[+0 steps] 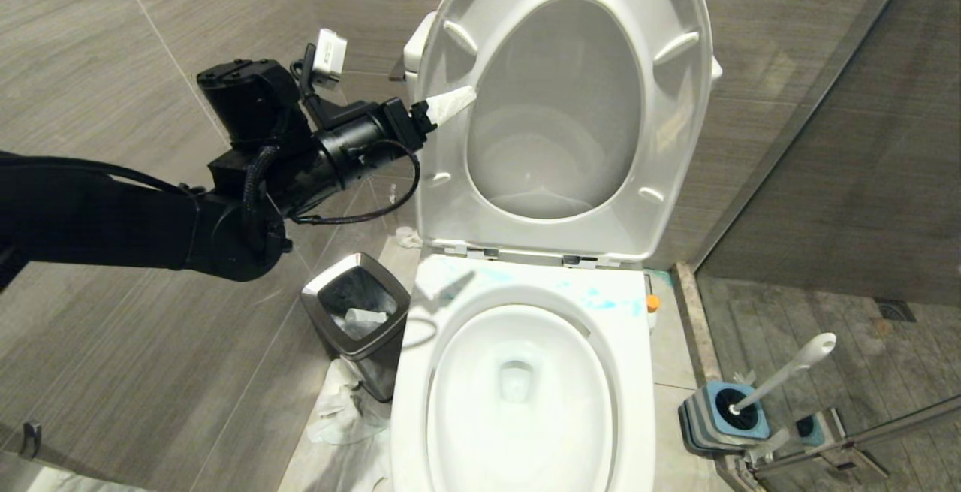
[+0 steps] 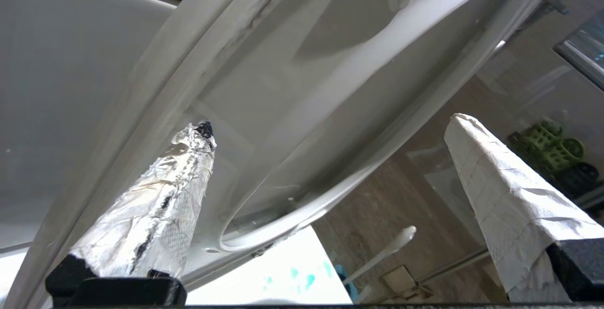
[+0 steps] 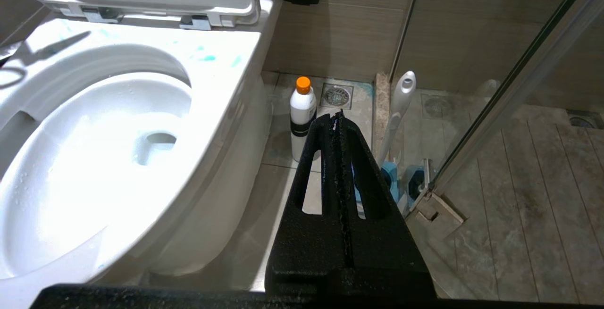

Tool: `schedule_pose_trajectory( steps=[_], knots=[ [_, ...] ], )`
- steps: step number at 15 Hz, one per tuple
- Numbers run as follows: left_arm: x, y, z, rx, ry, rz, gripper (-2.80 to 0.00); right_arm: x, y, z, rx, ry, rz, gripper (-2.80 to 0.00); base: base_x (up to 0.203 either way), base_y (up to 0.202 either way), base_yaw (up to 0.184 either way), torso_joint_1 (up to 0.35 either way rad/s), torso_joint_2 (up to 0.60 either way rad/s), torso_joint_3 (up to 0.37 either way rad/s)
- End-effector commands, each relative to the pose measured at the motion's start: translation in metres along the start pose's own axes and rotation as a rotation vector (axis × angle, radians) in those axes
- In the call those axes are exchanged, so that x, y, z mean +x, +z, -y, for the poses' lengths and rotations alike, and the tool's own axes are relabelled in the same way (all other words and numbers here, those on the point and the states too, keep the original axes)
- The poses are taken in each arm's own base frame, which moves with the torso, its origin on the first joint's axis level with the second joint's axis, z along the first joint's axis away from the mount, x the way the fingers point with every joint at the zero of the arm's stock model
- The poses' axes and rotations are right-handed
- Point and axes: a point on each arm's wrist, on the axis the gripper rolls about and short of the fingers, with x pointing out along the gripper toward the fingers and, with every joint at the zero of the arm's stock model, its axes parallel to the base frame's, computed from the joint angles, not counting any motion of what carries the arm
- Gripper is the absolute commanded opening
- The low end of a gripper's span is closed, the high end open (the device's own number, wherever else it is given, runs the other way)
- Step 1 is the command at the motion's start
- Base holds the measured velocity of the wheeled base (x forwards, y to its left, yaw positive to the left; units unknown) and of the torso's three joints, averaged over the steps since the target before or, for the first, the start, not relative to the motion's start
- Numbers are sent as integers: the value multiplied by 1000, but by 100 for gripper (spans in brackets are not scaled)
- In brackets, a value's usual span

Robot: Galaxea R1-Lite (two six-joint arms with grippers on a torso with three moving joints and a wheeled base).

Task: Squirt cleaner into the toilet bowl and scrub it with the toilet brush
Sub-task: Use the left hand to lift the toilet lid slightly

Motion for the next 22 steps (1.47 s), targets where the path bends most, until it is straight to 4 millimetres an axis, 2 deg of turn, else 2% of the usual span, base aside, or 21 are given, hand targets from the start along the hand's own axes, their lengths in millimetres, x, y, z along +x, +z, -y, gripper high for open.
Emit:
schedule_pose_trajectory(
  steps=[1,6,12,16,18,22],
  knots=[
    [6,-8,-7,9,17,-3,0,2,-7,0,0,-1,-25,-280,0,0,0,0,0,0],
    [20,-13,-18,28,67,38,0,2,-7,0,0,0,-25,-280,0,0,0,0,0,0],
    [31,-25,-31,25,127,61,0,2,-7,0,0,-1,-25,-280,0,0,0,0,0,0],
    [34,-25,-34,28,144,78,0,2,-7,0,0,-1,-25,-280,0,0,0,0,0,0],
    [32,-16,-28,34,136,95,0,2,-7,0,0,0,-25,-280,0,0,0,0,0,0],
    [17,22,2,-1,112,113,0,2,-7,0,0,-1,-23,-280,0,0,0,0,0,0]
  ],
)
